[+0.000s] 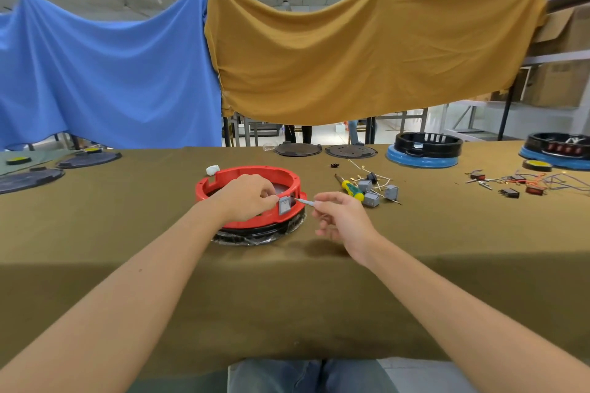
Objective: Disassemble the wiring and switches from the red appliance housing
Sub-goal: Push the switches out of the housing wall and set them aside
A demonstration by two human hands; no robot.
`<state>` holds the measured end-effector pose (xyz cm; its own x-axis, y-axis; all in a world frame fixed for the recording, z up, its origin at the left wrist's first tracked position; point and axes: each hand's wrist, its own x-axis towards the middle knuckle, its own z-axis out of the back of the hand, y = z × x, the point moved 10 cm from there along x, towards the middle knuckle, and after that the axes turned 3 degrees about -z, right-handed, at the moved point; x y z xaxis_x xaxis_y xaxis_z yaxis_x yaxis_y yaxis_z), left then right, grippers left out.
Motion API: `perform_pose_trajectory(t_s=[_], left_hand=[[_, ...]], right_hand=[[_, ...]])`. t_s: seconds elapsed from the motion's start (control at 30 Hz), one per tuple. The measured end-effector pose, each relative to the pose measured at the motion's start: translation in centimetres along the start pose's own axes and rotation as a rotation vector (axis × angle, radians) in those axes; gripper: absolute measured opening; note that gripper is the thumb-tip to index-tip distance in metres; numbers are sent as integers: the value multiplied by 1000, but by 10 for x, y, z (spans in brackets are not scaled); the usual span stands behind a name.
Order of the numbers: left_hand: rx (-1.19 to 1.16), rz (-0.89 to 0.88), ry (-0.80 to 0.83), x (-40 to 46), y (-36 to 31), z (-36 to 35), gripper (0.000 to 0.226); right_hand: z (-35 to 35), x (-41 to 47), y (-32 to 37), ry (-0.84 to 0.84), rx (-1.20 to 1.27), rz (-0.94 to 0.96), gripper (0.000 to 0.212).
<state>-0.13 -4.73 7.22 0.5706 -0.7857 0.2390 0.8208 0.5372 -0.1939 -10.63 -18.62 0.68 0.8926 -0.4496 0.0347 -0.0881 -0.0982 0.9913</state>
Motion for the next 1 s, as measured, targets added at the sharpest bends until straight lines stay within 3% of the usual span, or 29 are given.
perform_pose_trajectory(t_s=[0.13, 0.4, 0.5, 0.63, 1.0], left_hand=[[-89, 32, 40, 6, 0, -5, 26], [-221, 122, 53, 9, -1, -15, 34], [-234, 152, 40, 9, -2, -17, 43], [-266, 180, 18, 7, -1, -18, 37], [-259, 251, 41, 6, -3, -19, 49]], right_hand=[[-9, -2, -7, 16, -134, 19, 12], [-8, -10, -7, -192, -336, 149, 7], [-10, -16, -3, -225, -403, 196, 7], [-14, -23, -4, -236, -466, 218, 8], [-41, -32, -7, -286, -617, 245, 14]])
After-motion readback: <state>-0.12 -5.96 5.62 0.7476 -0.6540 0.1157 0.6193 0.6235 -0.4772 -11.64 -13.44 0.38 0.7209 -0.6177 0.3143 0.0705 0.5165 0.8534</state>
